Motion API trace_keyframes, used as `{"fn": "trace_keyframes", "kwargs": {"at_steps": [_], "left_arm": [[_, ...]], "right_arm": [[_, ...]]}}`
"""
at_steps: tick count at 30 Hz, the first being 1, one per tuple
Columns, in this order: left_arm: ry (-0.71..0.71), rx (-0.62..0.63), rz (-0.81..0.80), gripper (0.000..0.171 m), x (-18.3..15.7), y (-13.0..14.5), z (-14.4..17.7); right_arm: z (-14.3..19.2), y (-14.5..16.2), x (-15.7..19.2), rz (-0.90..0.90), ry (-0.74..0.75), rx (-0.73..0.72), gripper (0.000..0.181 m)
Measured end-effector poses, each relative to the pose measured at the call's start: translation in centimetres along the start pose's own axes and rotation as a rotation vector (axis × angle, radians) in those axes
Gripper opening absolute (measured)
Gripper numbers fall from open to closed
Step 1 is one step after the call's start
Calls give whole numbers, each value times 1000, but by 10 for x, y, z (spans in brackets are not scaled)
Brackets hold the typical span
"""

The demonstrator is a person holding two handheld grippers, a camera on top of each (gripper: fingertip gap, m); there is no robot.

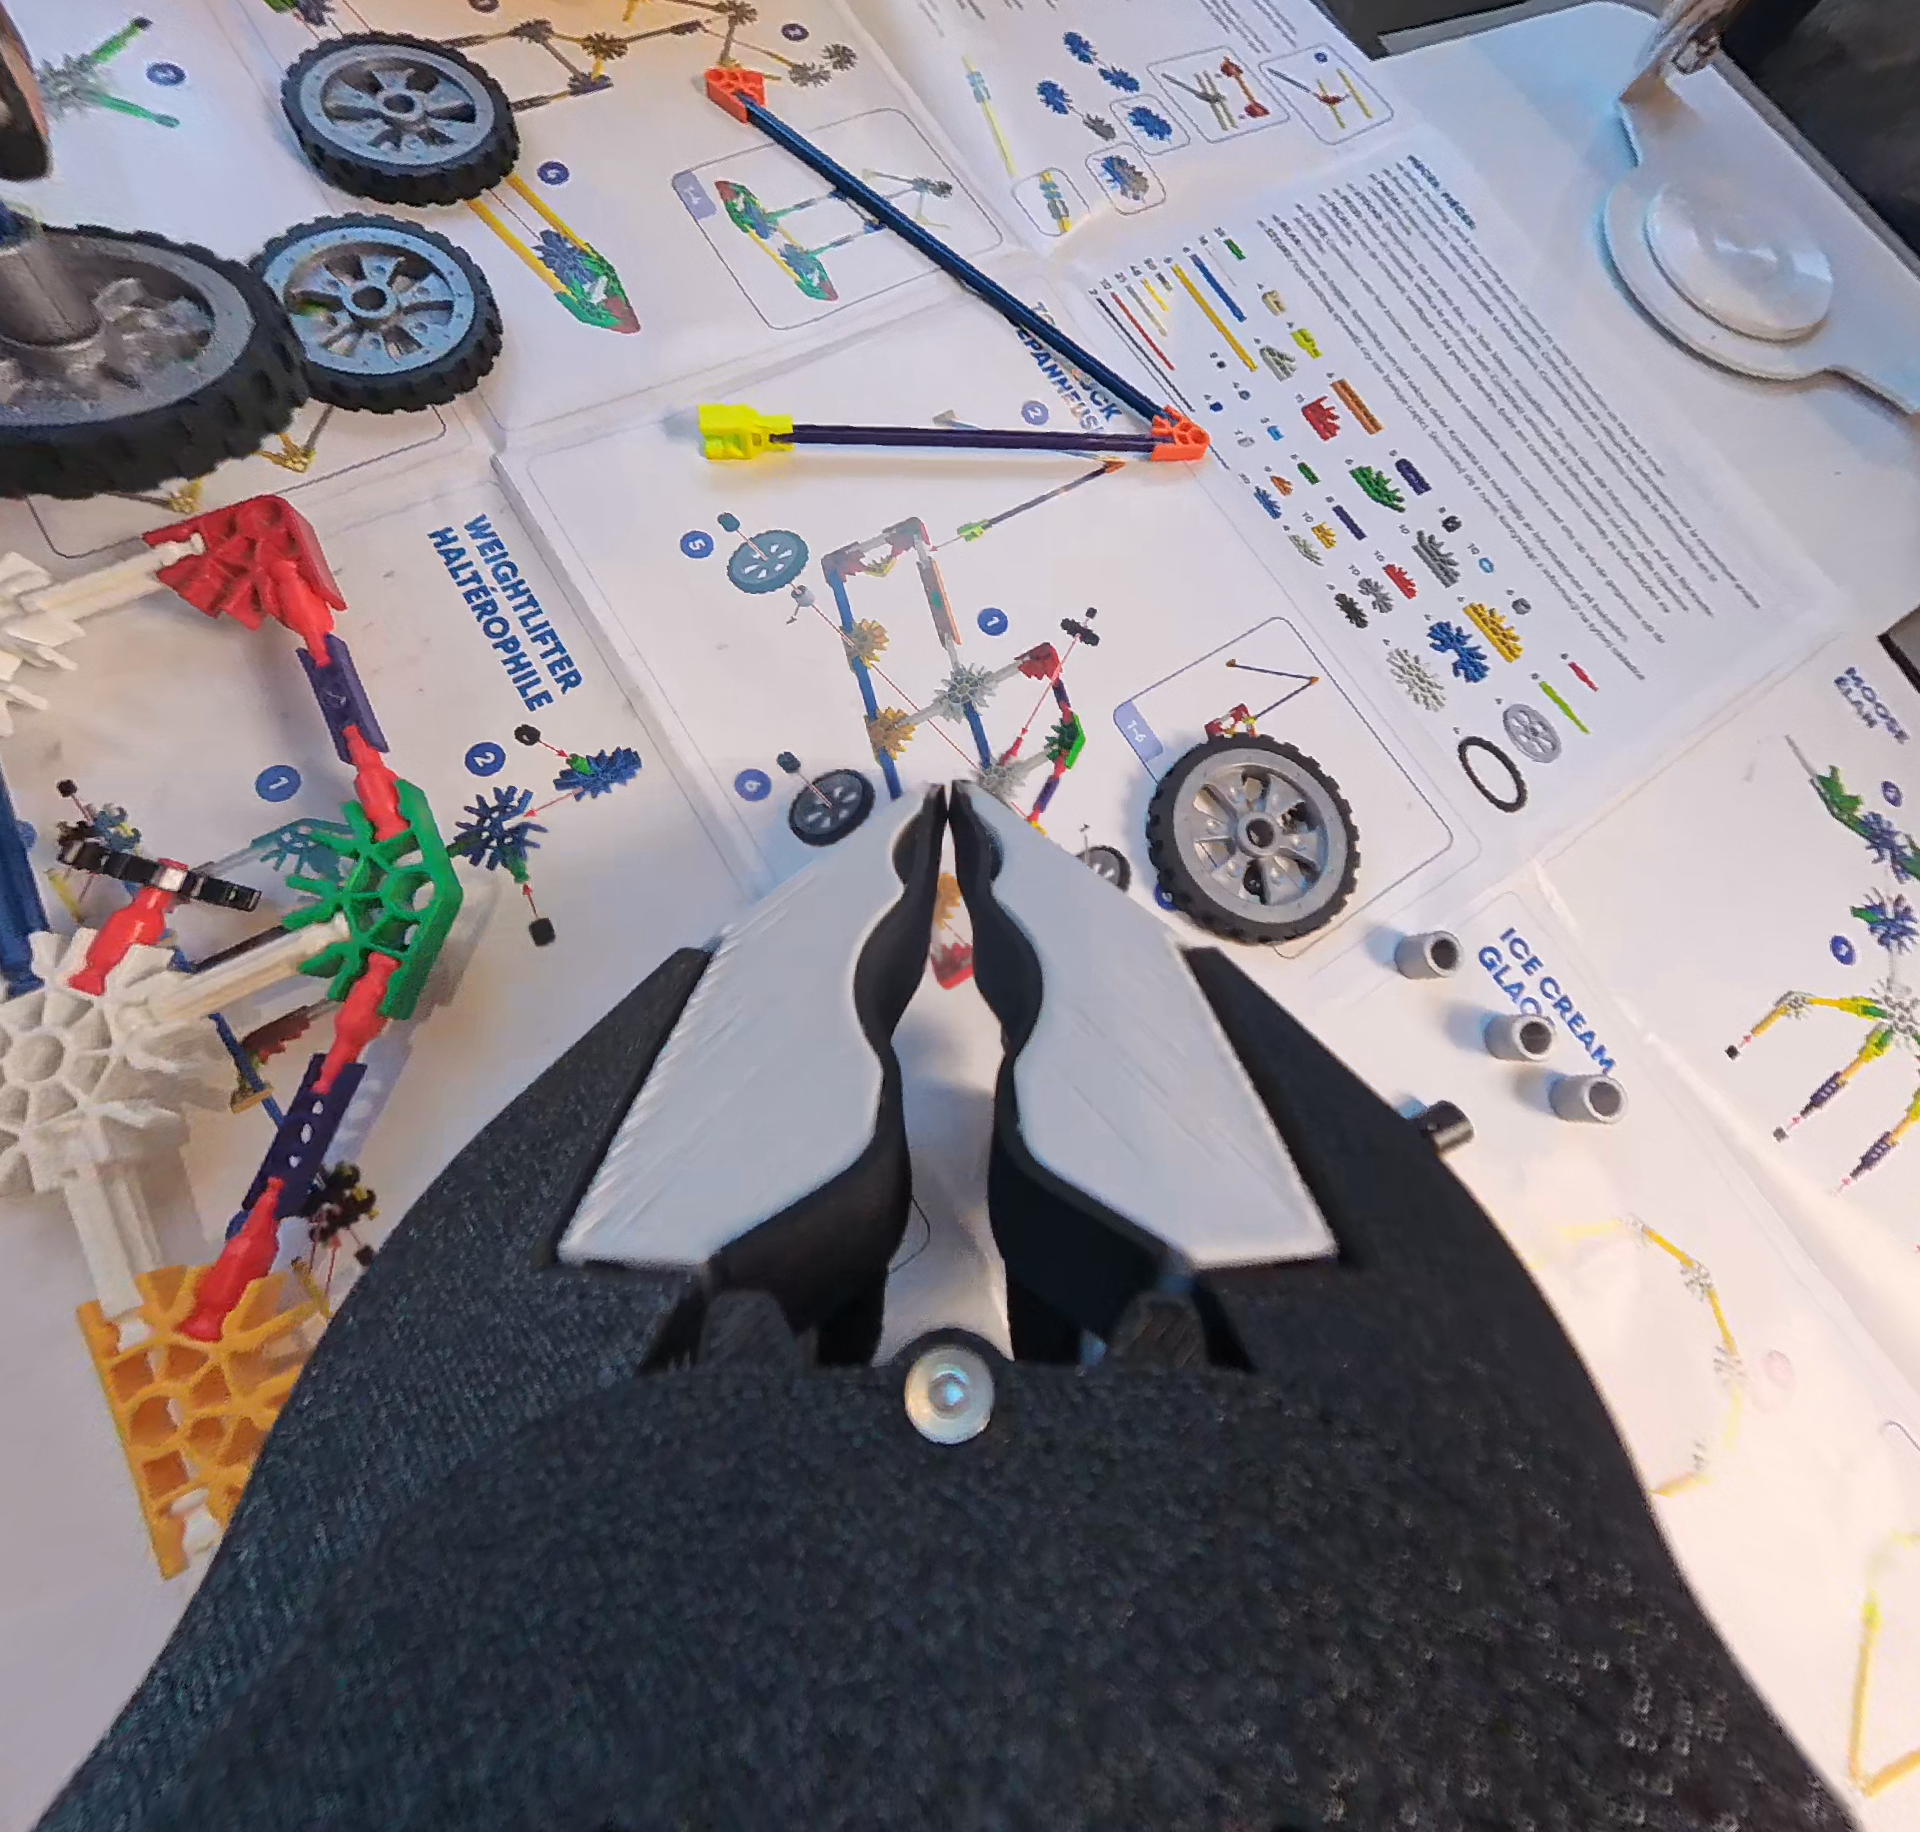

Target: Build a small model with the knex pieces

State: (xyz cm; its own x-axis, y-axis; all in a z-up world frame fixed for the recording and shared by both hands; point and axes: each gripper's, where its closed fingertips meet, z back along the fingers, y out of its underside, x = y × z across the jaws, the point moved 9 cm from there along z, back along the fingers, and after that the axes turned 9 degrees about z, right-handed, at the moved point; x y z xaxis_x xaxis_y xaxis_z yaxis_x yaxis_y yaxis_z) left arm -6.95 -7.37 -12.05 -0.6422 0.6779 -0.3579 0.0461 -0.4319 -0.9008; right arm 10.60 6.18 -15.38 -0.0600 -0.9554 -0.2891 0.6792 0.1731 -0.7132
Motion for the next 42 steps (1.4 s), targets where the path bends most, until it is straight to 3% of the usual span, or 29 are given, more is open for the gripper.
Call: {"fn": "trace_keyframes", "kwargs": {"at_steps": [13,27,34,39,42], "left_arm": [[-7,15,-24,4,-3,1,-1],[-27,11,-55,4,-5,0,0],[-26,-32,-70,4,-5,-7,6],[-48,-7,-156,4,-8,-9,8],[-66,-6,-222,4,-12,-12,12]], "right_arm": [[-16,-24,18,71,-51,-16,0],[-11,-25,18,55,-71,-68,0],[18,-37,26,33,-223,-318,13],[33,-35,36,110,-290,-322,15],[41,-35,51,170,-408,-293,16]]}}
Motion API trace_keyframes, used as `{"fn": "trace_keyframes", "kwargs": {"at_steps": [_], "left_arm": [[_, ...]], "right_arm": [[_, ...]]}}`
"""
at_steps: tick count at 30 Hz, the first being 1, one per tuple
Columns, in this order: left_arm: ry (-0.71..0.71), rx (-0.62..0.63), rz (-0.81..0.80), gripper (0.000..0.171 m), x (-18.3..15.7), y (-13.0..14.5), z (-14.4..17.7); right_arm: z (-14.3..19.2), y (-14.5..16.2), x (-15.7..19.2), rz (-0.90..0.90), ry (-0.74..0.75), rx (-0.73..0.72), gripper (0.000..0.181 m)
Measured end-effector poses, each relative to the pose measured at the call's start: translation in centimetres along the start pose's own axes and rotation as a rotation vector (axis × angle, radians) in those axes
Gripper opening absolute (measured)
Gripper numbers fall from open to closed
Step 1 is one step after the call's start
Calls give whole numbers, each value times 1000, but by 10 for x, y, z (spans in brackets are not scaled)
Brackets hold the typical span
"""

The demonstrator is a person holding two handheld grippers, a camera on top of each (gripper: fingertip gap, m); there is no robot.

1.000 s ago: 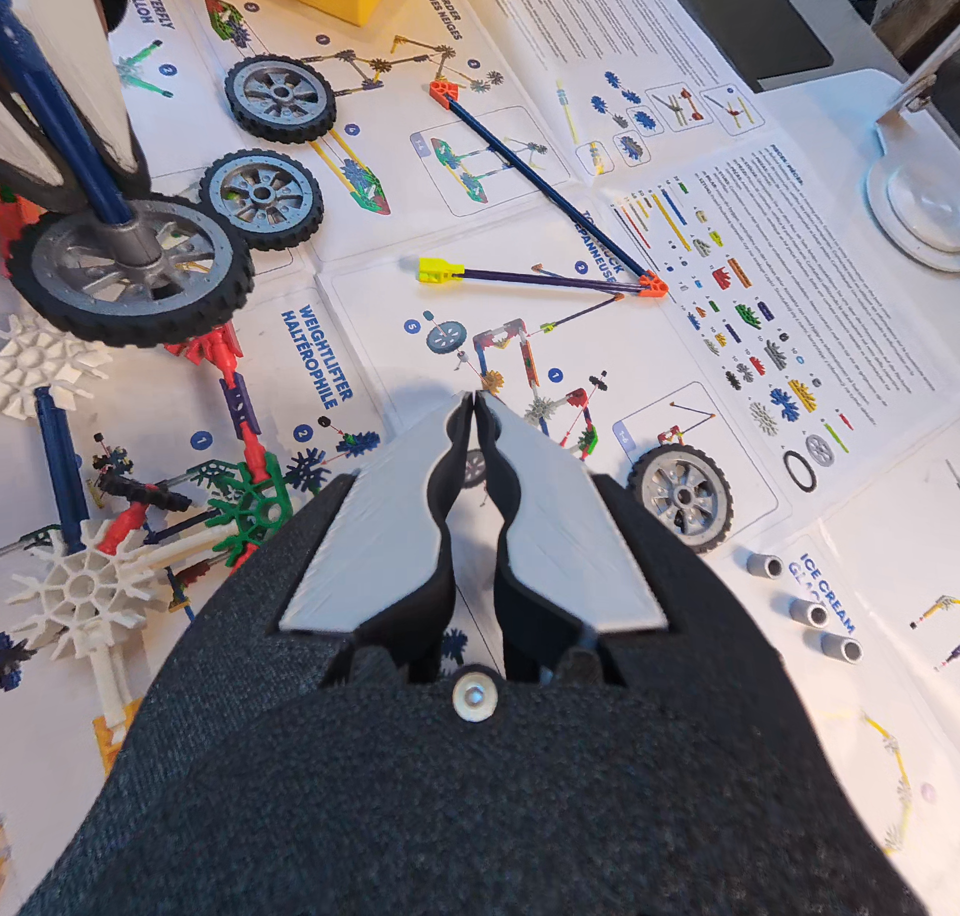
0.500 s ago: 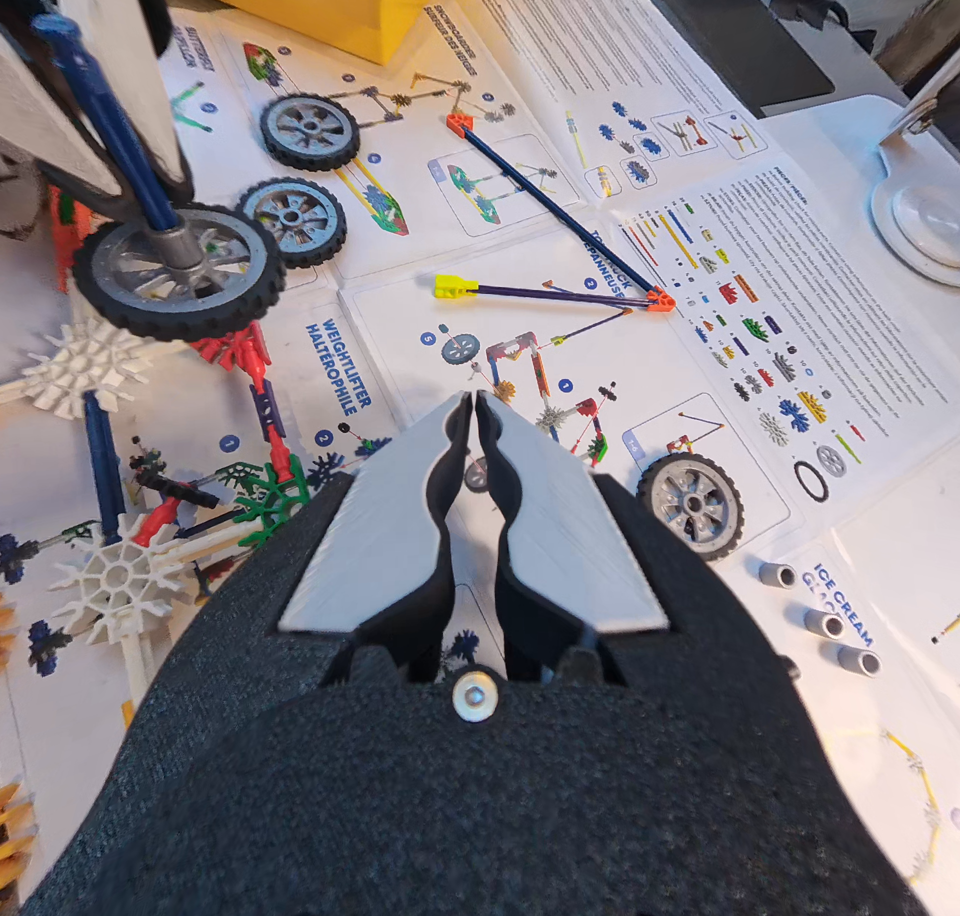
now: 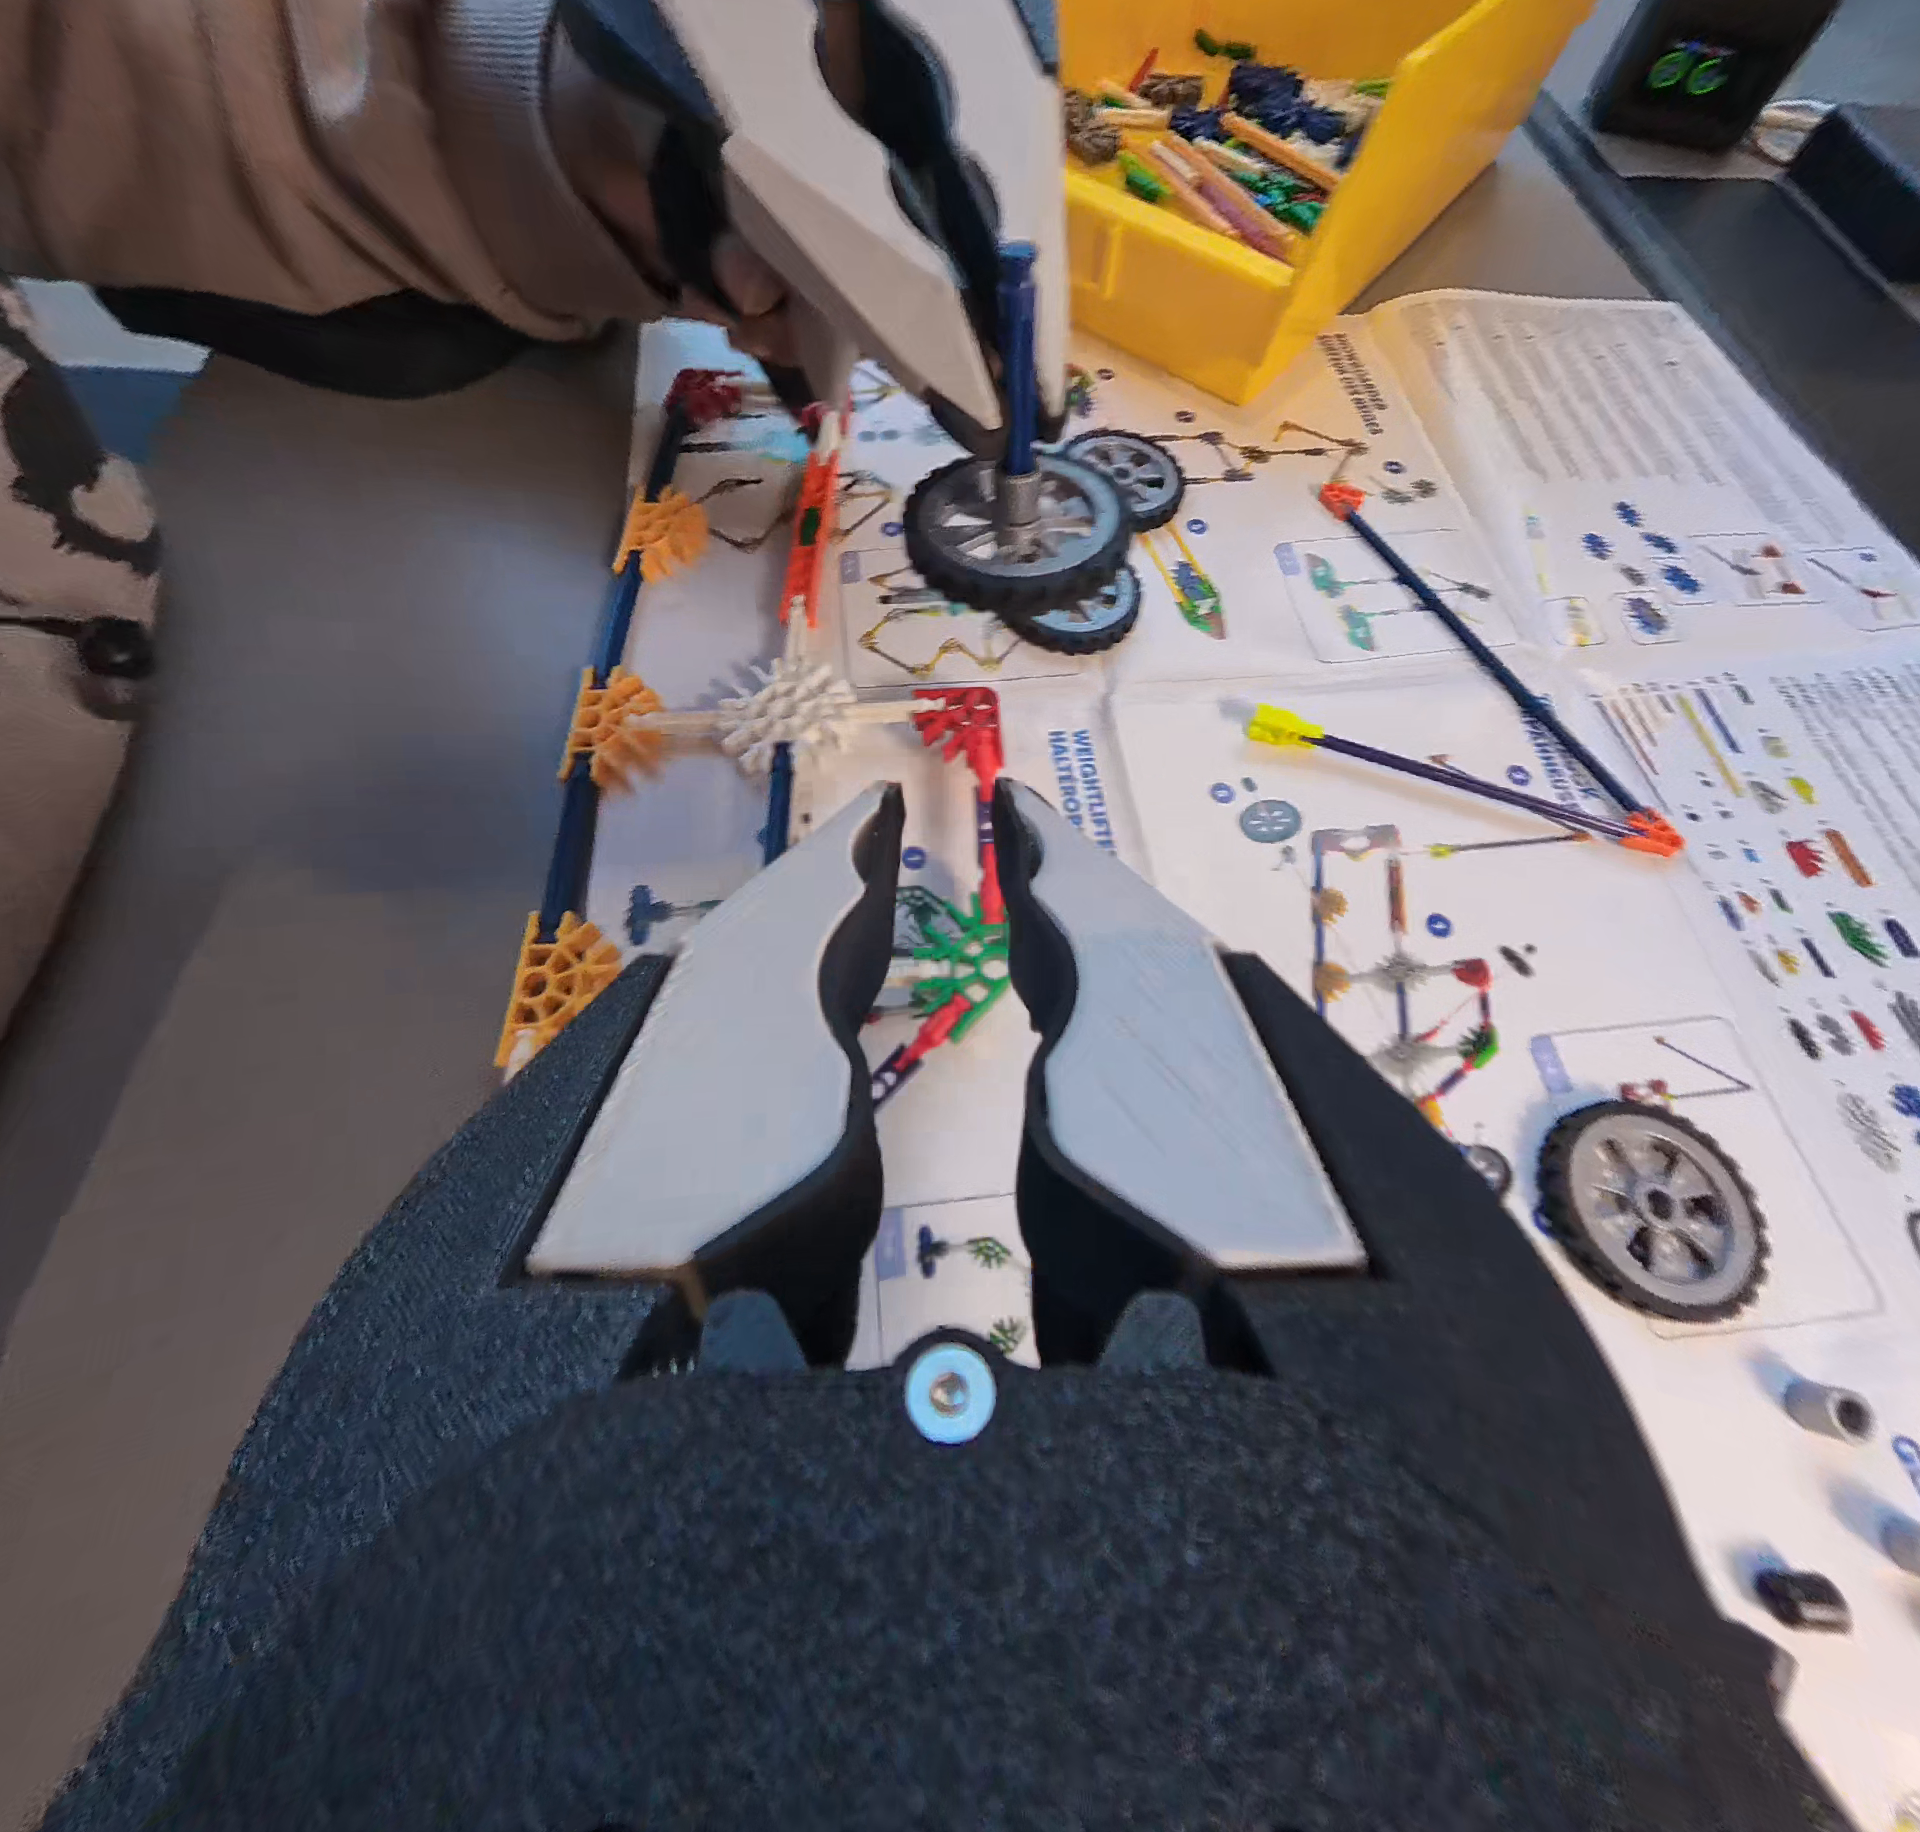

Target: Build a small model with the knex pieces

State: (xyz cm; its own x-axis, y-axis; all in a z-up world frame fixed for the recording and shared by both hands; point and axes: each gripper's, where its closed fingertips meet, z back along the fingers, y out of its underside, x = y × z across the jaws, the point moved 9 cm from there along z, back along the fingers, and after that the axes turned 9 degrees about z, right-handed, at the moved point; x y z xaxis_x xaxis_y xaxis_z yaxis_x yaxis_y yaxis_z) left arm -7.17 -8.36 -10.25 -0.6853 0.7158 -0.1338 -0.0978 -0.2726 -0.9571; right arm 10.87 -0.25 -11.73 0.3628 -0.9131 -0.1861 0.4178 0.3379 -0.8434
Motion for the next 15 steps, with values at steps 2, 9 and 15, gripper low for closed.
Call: {"fn": "trace_keyframes", "kwargs": {"at_steps": [2,9,15], "left_arm": [[-11,-8,-19,4,0,-2,2],[-49,-3,-44,3,6,-1,4],[-35,22,-77,3,3,-1,4]], "right_arm": [[-3,-5,12,41,-72,23,16],[-35,-23,69,162,-305,203,16],[-56,-19,85,164,-287,380,12]]}}
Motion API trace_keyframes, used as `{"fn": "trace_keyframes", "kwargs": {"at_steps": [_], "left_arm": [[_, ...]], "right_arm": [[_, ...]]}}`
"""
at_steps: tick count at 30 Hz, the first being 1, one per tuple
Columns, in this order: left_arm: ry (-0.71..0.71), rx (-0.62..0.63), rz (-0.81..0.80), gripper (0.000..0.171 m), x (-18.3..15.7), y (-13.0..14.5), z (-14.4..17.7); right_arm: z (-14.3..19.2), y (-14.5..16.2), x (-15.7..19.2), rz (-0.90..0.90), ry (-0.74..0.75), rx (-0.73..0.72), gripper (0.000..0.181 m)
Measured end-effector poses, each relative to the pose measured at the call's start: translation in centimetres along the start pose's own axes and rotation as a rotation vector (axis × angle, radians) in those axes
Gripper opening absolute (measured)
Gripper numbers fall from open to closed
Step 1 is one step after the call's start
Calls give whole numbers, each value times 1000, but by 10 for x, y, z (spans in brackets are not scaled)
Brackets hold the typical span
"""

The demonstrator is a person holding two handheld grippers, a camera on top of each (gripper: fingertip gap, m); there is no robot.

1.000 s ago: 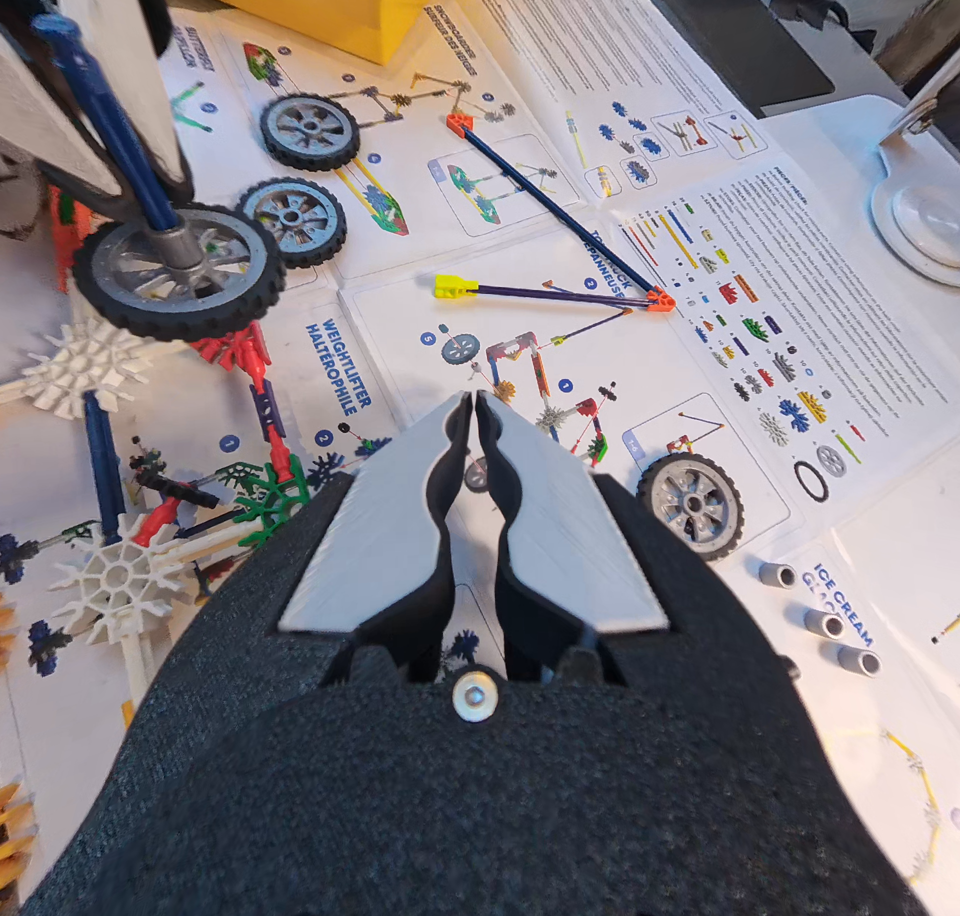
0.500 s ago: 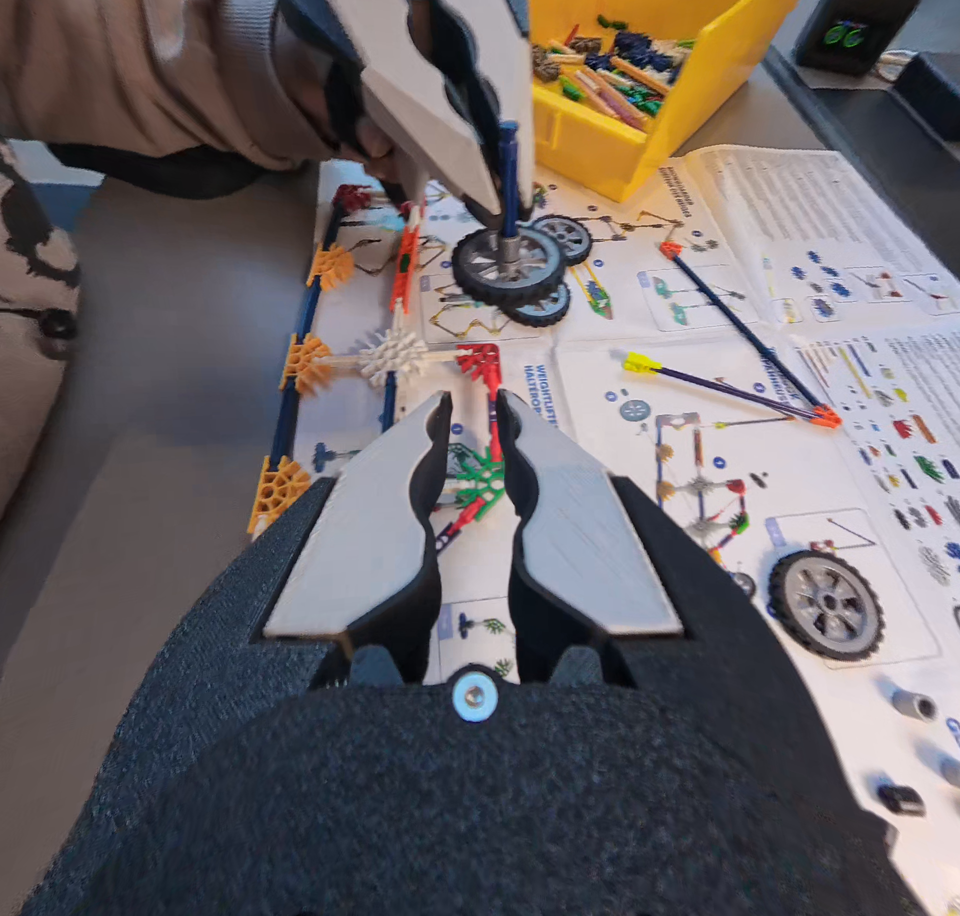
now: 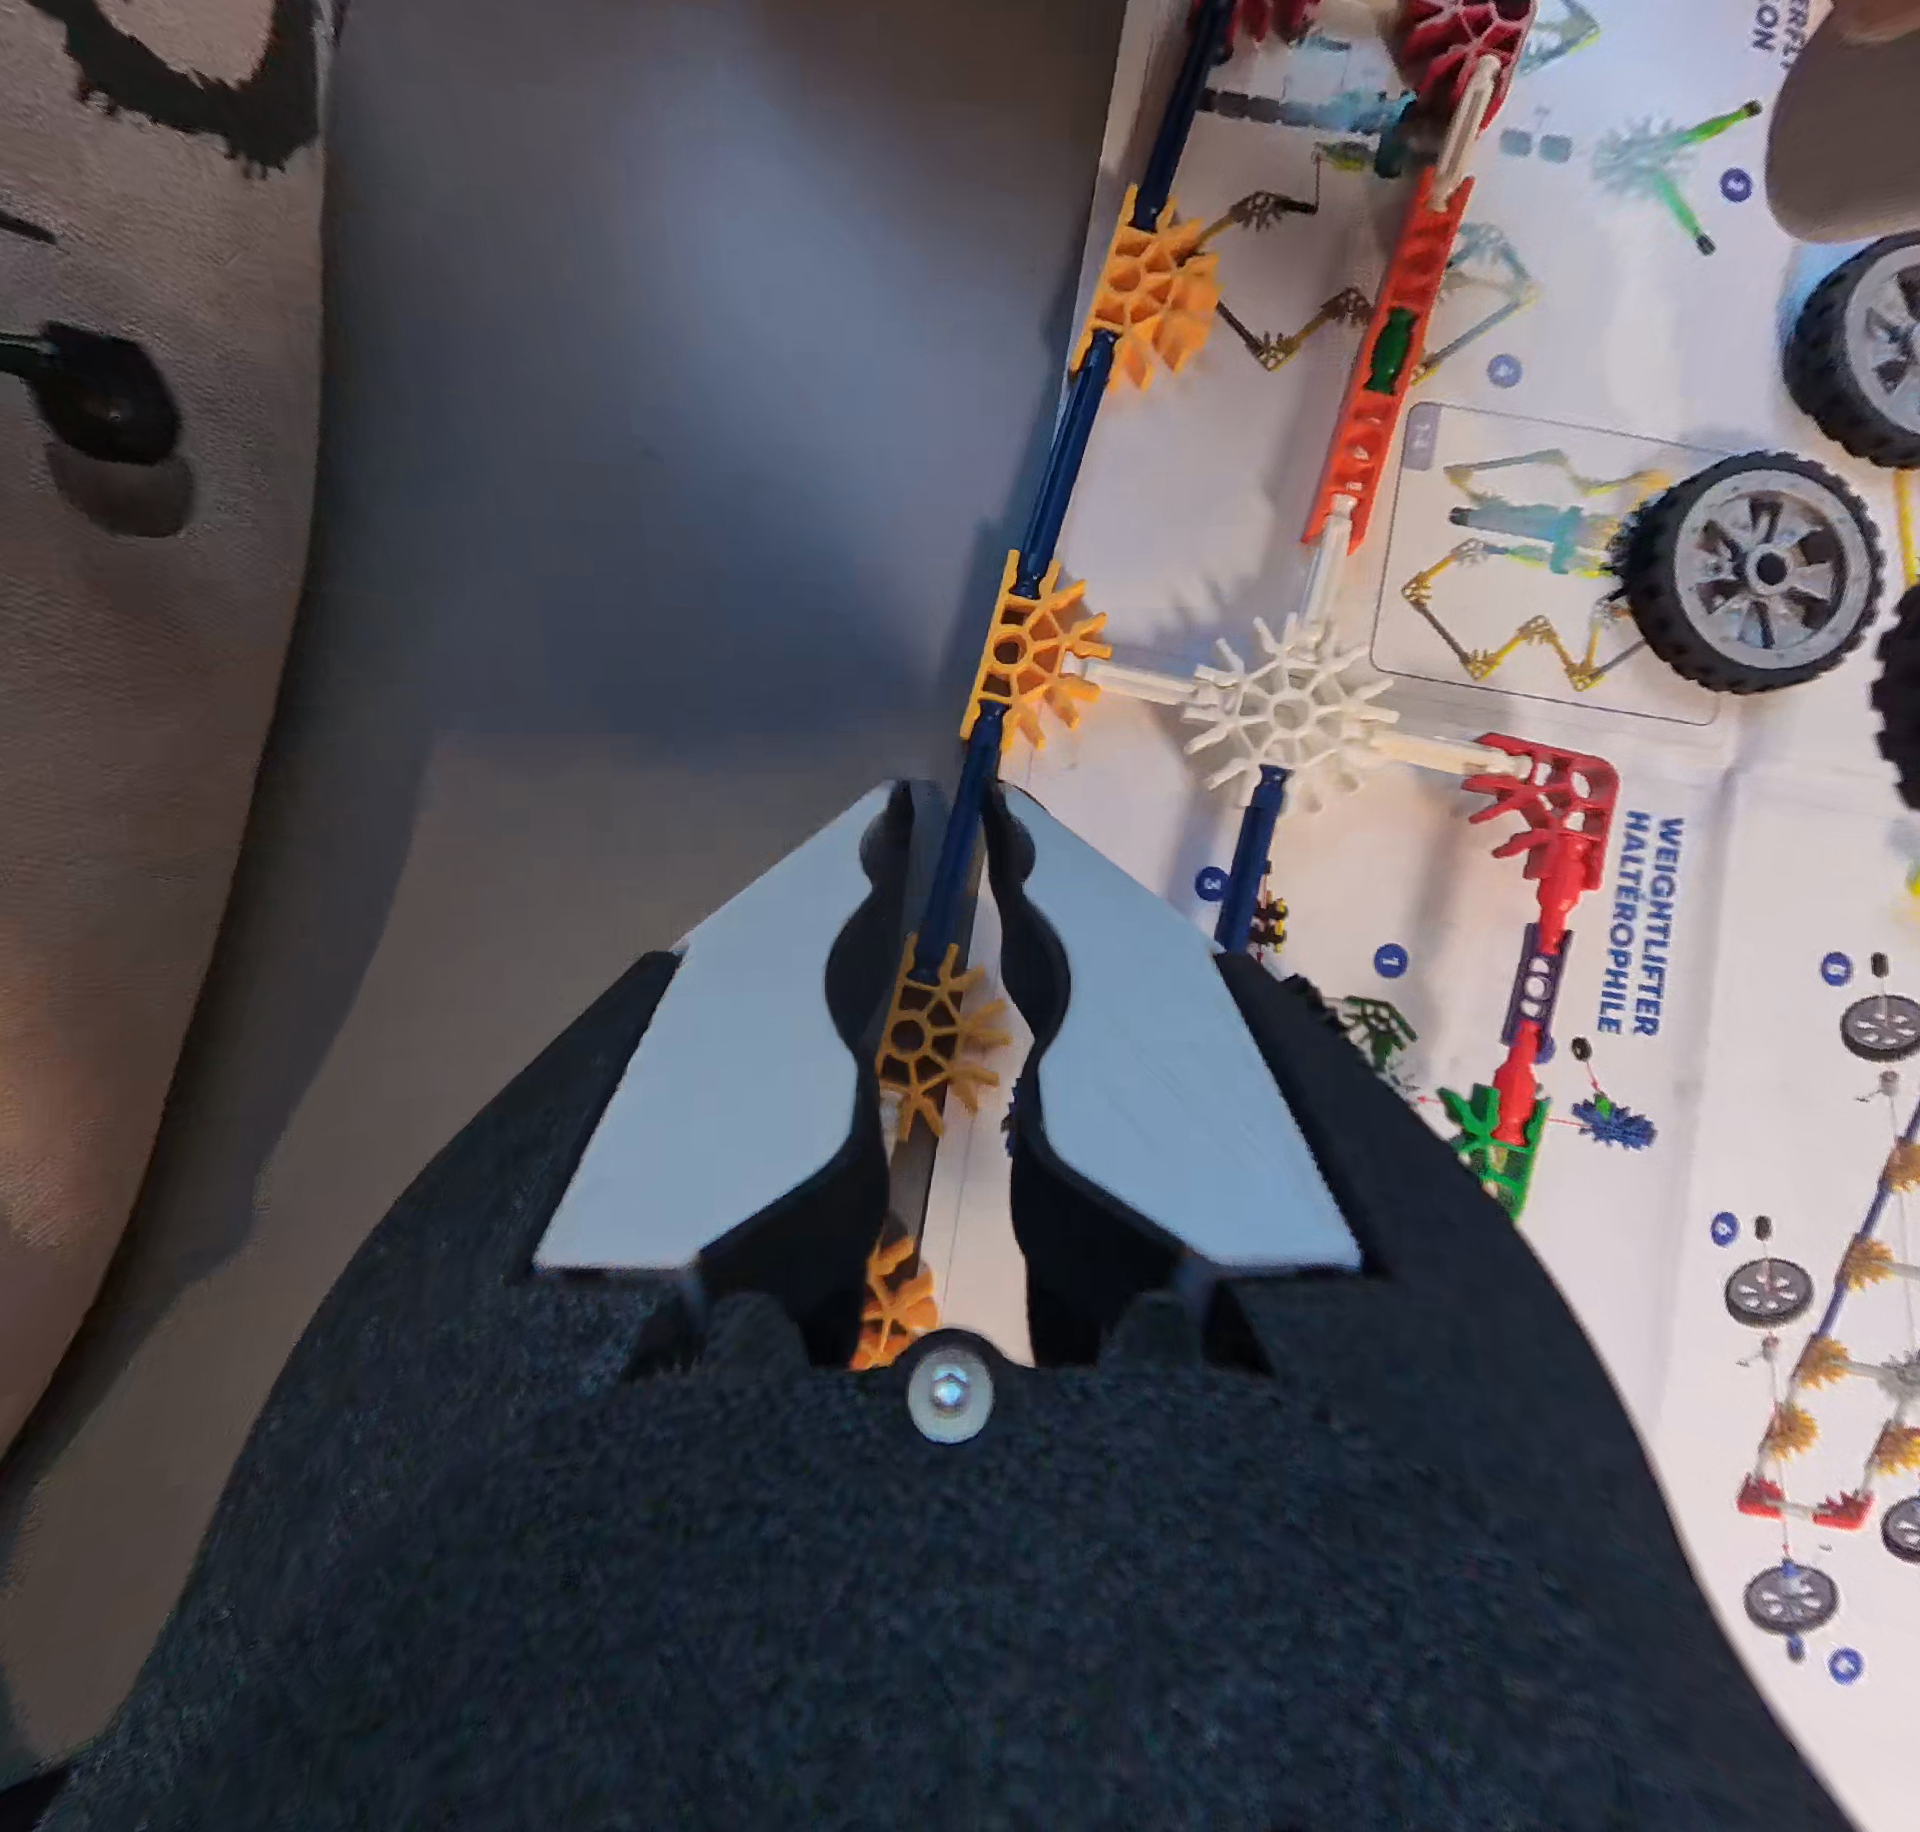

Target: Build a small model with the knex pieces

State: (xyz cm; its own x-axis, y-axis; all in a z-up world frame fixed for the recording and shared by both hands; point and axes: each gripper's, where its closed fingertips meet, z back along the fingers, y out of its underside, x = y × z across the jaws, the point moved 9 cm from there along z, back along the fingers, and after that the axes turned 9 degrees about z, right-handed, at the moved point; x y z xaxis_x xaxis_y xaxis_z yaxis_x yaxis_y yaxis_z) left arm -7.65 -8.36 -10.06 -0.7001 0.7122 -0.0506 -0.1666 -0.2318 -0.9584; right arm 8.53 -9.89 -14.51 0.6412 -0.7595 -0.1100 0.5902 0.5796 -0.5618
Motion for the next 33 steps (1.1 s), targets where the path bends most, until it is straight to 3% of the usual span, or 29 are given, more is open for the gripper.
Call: {"fn": "trace_keyframes", "kwargs": {"at_steps": [7,13,19,23,27,33], "left_arm": [[-8,-22,-39,4,-1,-7,6],[14,-85,-30,4,0,-25,24],[267,-149,-74,4,-29,-41,37],[422,-66,-142,4,-62,-42,33],[506,74,-165,4,-86,-20,8],[426,203,-160,3,-88,13,-28]], "right_arm": [[2,6,-9,-39,24,-3,4],[26,13,-24,-150,59,-113,3],[44,17,-33,-209,64,-212,3],[59,22,-39,-220,89,-260,3],[74,26,-44,-242,113,-312,3],[89,31,-46,-241,166,-353,3]]}}
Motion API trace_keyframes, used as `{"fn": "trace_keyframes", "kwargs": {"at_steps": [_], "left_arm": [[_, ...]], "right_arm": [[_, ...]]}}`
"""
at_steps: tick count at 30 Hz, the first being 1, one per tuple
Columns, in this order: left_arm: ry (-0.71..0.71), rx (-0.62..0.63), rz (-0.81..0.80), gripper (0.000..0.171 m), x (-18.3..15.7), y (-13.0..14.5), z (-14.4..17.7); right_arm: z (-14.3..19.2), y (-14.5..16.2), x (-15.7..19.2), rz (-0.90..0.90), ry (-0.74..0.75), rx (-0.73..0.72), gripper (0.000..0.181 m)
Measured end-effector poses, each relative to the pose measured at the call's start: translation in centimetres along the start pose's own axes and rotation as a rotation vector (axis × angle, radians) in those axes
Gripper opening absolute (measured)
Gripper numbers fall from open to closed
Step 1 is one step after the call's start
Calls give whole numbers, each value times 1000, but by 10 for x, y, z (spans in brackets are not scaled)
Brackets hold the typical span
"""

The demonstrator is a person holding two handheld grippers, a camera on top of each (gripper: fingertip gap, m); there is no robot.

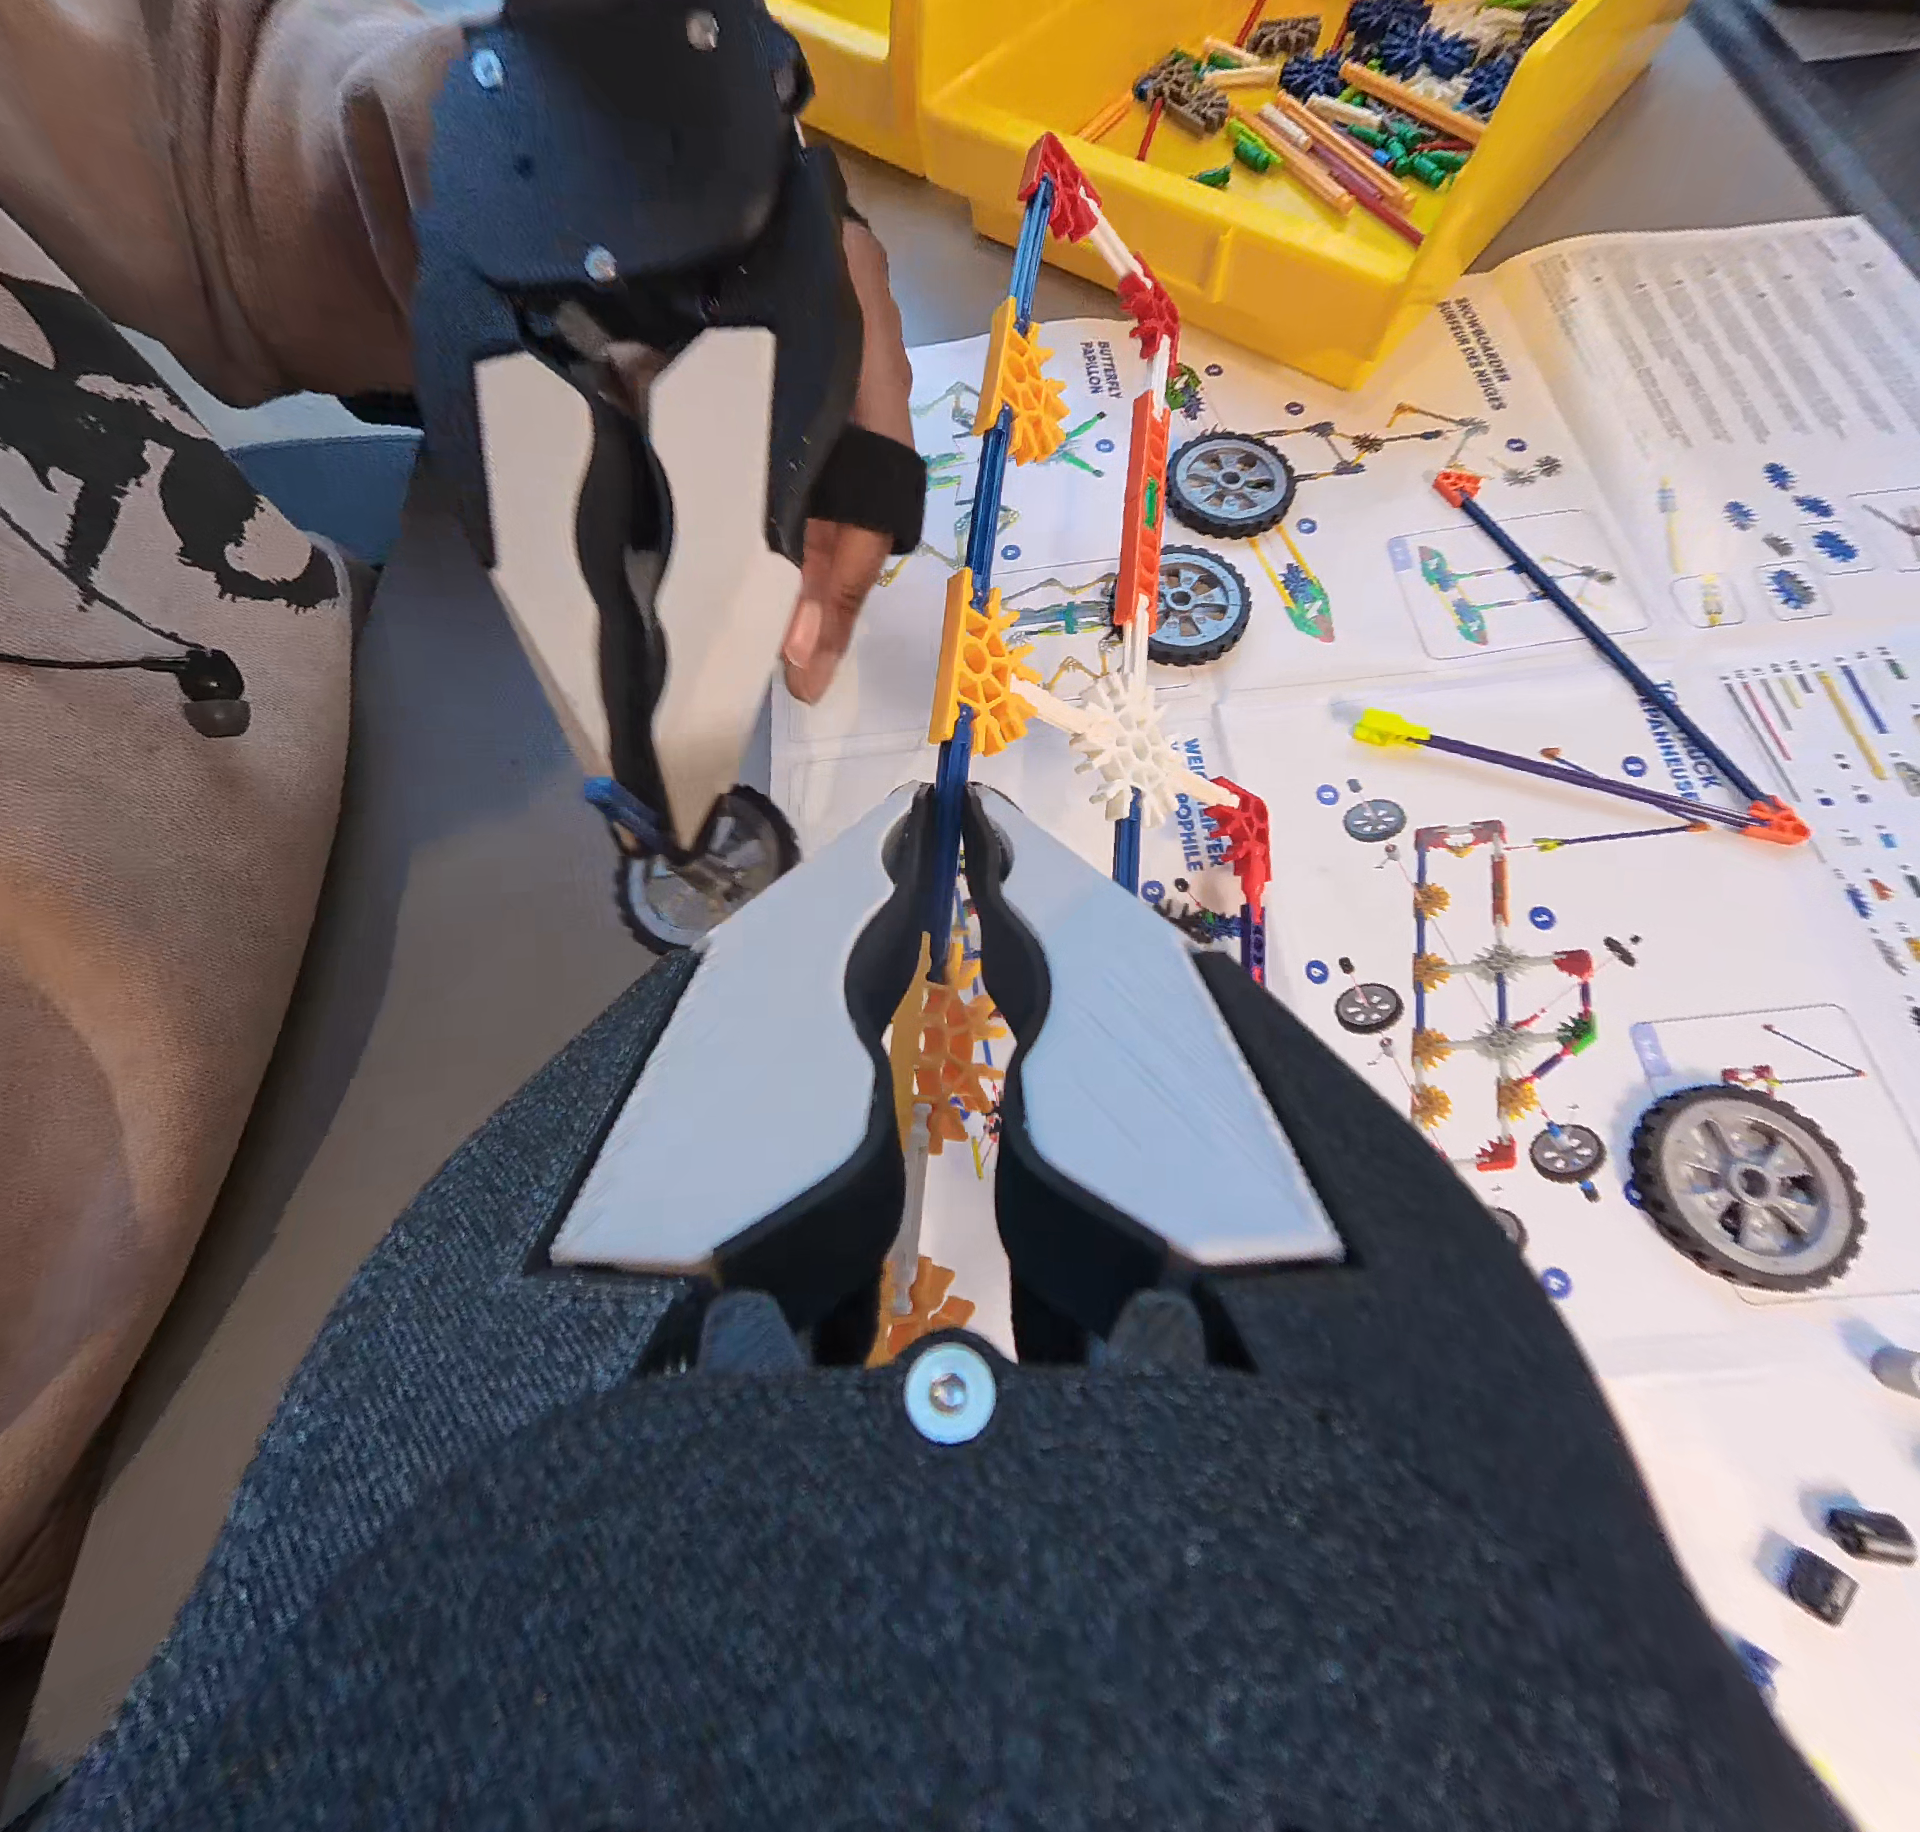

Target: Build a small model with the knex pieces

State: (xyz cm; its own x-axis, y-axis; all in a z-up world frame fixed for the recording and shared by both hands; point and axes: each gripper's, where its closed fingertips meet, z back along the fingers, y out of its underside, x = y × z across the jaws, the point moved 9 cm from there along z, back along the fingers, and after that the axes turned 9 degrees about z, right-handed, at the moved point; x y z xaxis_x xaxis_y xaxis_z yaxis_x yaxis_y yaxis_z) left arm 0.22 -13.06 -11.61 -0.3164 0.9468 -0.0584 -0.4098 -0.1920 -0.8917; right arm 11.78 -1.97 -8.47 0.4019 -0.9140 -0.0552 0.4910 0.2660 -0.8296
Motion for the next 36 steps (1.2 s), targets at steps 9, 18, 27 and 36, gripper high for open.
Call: {"fn": "trace_keyframes", "kwargs": {"at_steps": [9,18,27,36], "left_arm": [[-114,60,53,4,21,19,-9],[-154,113,52,4,23,23,-11],[-122,130,83,4,28,27,-1],[-130,127,67,4,26,27,-4]], "right_arm": [[12,3,-2,13,18,-33,0],[2,17,5,39,-38,98,16],[-34,39,10,95,13,373,18],[-53,42,7,63,6,337,6]]}}
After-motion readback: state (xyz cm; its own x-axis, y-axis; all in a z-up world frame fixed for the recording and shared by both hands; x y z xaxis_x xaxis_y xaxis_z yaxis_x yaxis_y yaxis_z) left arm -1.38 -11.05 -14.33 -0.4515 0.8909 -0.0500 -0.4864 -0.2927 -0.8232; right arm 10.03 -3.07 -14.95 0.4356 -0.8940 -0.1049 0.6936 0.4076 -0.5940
